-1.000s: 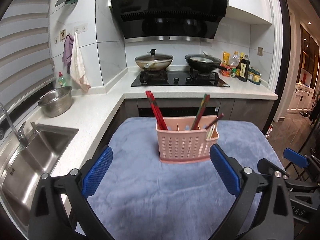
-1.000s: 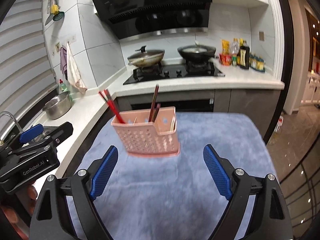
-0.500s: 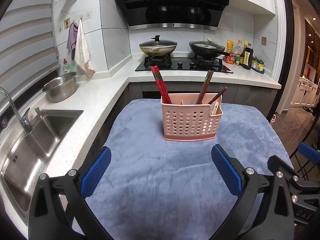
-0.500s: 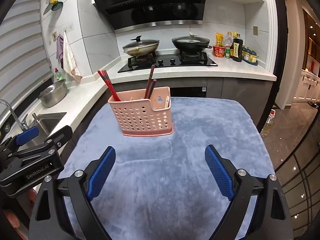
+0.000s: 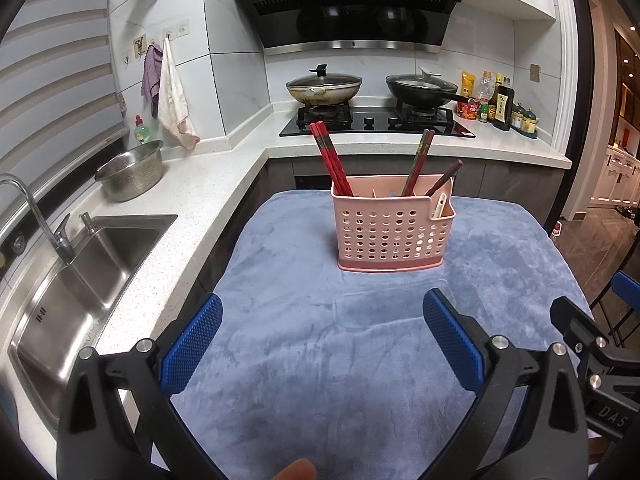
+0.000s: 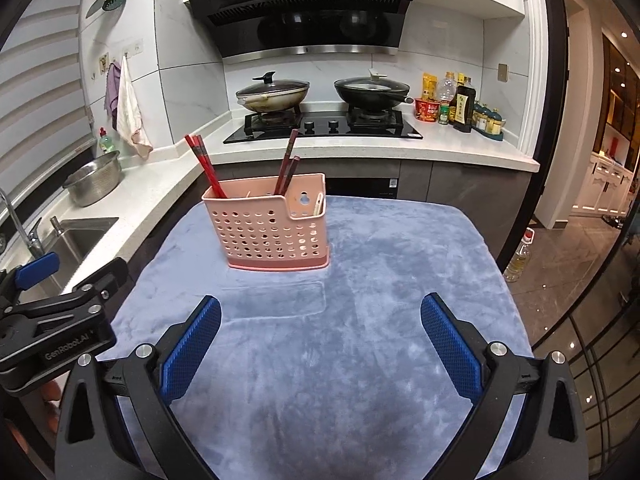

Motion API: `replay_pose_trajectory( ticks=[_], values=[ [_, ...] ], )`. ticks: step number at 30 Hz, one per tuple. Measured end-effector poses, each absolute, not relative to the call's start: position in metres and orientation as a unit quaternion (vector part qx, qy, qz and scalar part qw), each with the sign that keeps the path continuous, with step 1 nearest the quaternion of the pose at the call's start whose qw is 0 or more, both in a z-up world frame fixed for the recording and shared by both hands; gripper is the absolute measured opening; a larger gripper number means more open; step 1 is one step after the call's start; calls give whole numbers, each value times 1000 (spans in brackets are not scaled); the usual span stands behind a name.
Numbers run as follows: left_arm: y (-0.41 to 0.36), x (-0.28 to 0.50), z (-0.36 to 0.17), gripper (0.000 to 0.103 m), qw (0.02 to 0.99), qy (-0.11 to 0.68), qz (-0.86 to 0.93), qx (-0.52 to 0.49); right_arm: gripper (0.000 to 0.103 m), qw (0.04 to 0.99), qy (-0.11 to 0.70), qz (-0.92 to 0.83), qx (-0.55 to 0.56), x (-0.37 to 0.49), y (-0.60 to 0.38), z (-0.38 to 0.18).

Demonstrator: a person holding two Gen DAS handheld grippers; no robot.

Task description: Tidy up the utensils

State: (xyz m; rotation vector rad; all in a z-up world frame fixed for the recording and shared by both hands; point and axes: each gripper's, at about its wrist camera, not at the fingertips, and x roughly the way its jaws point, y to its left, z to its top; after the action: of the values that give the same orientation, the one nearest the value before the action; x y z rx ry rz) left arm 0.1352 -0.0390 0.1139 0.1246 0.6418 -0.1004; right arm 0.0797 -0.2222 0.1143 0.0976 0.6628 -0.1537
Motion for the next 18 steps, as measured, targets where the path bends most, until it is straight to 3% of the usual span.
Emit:
replay_pose_trajectory(
  ticks=[18],
  values=[
    [-36,133,103,96,941,331,-30,69,97,935,341,-73,59,72,-223,98]
  ],
)
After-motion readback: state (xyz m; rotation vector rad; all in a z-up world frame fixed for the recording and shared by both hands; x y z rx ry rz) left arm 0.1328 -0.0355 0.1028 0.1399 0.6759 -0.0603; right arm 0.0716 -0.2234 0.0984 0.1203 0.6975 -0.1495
